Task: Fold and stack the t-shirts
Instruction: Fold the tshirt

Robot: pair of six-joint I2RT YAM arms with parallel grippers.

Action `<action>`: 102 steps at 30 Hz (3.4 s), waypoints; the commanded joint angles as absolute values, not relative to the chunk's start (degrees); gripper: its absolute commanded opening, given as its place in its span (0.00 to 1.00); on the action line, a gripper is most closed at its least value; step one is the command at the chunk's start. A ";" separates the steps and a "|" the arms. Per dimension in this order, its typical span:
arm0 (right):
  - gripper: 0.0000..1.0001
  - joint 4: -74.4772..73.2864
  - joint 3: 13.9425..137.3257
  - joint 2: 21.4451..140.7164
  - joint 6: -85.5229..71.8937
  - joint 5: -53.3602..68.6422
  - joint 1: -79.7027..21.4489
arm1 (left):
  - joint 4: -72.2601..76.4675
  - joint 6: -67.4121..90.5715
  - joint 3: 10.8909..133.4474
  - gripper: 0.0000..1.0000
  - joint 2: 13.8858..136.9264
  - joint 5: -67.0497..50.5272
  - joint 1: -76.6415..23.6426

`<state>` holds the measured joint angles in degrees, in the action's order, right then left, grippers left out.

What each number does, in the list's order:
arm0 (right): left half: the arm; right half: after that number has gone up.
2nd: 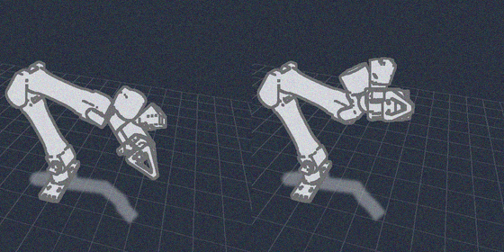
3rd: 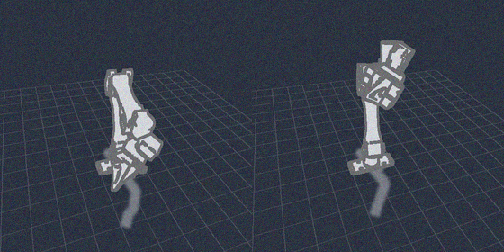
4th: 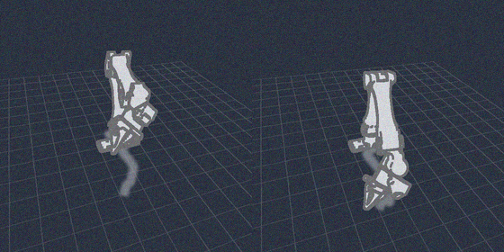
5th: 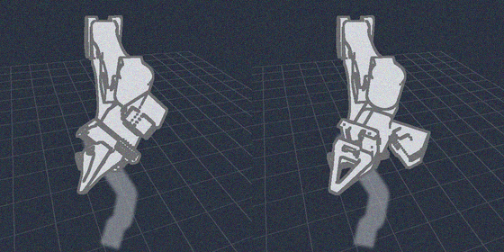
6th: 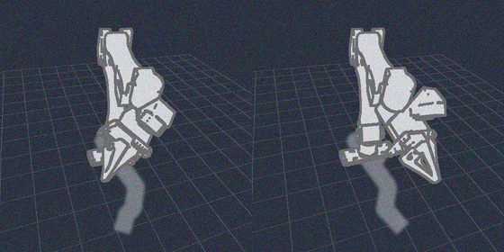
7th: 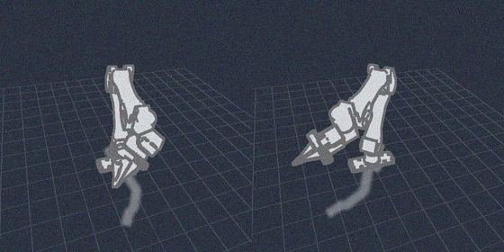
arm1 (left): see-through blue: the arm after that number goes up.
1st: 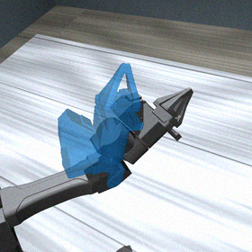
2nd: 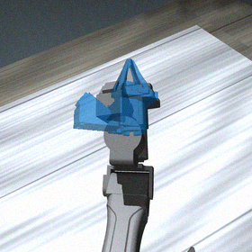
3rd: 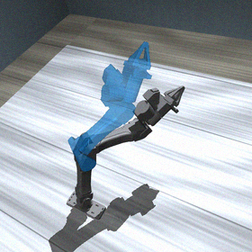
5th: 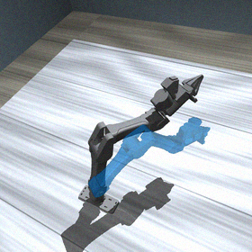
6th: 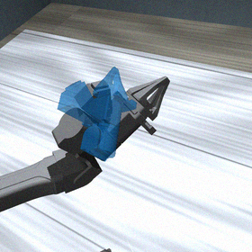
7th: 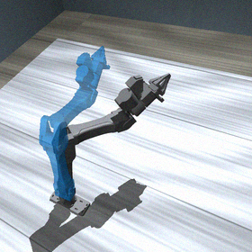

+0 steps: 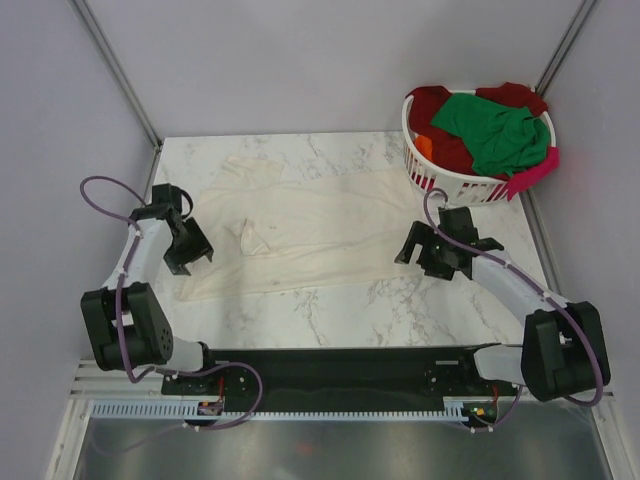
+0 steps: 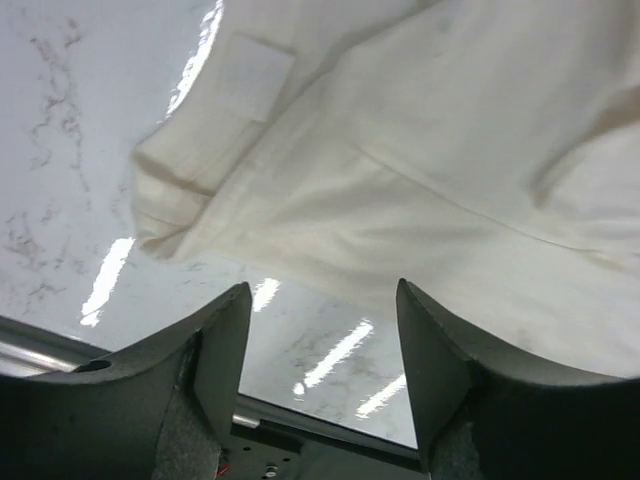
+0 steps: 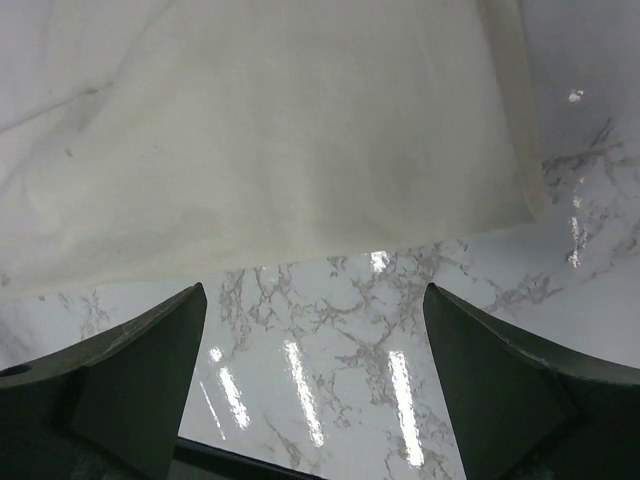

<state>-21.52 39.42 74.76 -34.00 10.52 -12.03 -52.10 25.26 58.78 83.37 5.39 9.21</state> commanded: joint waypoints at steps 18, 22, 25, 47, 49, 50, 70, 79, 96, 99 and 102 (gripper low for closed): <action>0.98 -29.62 48.34 69.26 -27.95 9.23 -13.54 | -34.10 33.31 59.41 0.60 88.50 -8.62 -1.93; 0.98 -29.44 47.81 69.96 -27.51 9.05 -13.54 | -32.61 33.40 58.62 0.59 90.35 -7.56 -3.07; 0.98 -29.27 47.64 70.31 -27.07 9.14 -13.62 | -31.12 33.49 58.01 0.59 91.23 -7.56 -3.34; 0.98 -29.09 46.76 71.63 -25.58 8.09 -13.62 | -28.04 33.22 60.91 0.42 98.17 -4.48 -4.57; 0.98 -29.00 46.67 71.81 -25.49 8.00 -13.54 | -27.95 33.05 61.69 0.39 98.61 -4.48 -4.57; 0.98 -28.92 46.67 71.81 -25.49 8.00 -13.62 | -28.04 32.96 61.87 0.37 98.87 -4.40 -4.57; 0.98 -28.65 46.85 73.21 -24.52 7.65 -13.62 | -28.92 34.28 74.61 0.03 104.58 -3.43 -9.05; 0.98 -28.65 47.02 73.74 -23.91 7.56 -13.54 | -32.95 36.39 89.03 0.70 110.93 -4.31 -12.83; 0.98 -15.74 60.28 90.86 -27.51 14.15 -18.28 | -32.88 37.53 63.81 0.70 95.45 6.94 -11.34; 0.98 -14.59 62.31 96.58 -27.07 13.27 -18.19 | -32.26 38.14 61.79 0.69 95.45 6.85 -11.25; 0.98 -14.07 61.71 99.14 -27.51 11.78 -18.19 | -31.91 38.15 59.86 0.68 95.01 7.21 -10.99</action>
<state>-16.19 60.88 97.89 -26.83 12.95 -18.24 -34.57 36.01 60.80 96.05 5.72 -11.31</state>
